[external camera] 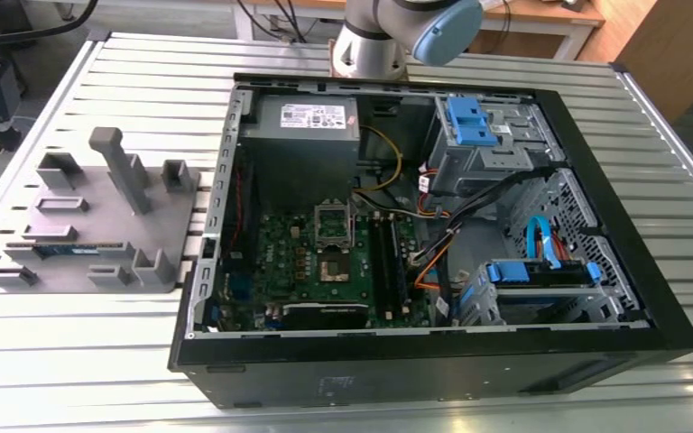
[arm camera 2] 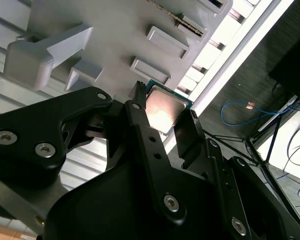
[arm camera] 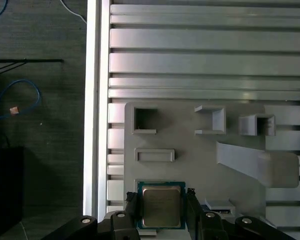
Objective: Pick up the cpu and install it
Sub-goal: 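Pick up the cpu and move it towards the insertion slot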
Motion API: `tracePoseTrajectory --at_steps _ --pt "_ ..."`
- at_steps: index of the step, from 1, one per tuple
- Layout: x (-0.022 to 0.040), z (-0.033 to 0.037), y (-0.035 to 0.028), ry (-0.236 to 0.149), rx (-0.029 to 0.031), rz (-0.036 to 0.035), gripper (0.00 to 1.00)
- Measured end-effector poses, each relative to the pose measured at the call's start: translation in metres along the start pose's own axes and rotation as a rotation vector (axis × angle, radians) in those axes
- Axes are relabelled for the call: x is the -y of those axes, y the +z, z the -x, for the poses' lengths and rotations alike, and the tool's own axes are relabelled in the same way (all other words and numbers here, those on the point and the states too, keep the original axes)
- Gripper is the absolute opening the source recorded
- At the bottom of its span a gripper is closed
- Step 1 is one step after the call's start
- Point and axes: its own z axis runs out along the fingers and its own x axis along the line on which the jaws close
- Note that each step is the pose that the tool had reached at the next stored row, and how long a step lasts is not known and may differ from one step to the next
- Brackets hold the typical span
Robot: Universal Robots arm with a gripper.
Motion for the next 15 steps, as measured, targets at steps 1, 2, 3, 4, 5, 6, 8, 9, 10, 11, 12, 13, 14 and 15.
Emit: tracePoseTrajectory --at_steps 1,2,3,4,5,6,8,9,10,11,12,13,14,15 --pt "0.0 0.0 -0.0004 0.0 0.0 0.0 0.47" --pt "-0.0001 0.0 -0.0008 0.0 0.0 0.0001 0.47" --pt "-0.0001 0.0 -0.0011 0.0 0.0 0.0 0.47" --pt "-0.0001 0.0 -0.0015 0.0 0.0 0.0 0.47" --pt "-0.0001 0.0 -0.0019 0.0 0.0 0.0 0.47" --pt "-0.0001 0.0 -0.0023 0.0 -0.0001 0.0 0.47" --pt "-0.0001 0.0 -0.003 0.0 0.0 0.0 0.47" --pt "-0.0001 0.0 -0.0034 0.0 0.0 0.0 0.47" --pt "-0.0002 0.0 -0.0039 0.0 -0.0001 0.0 0.47" --pt "-0.0002 0.0 -0.0043 0.0 0.0 0.0 0.47" --pt "-0.0002 0.0 -0.0047 0.0 -0.0001 0.0 0.47" --pt "-0.0002 0.0001 -0.0051 0.0 0.0 0.0 0.47" --pt "-0.0002 0.0 -0.0055 0.0 0.0 0.0 0.47" --pt "-0.0003 0.0 -0.0059 0.0 0.0 0.0 0.47"
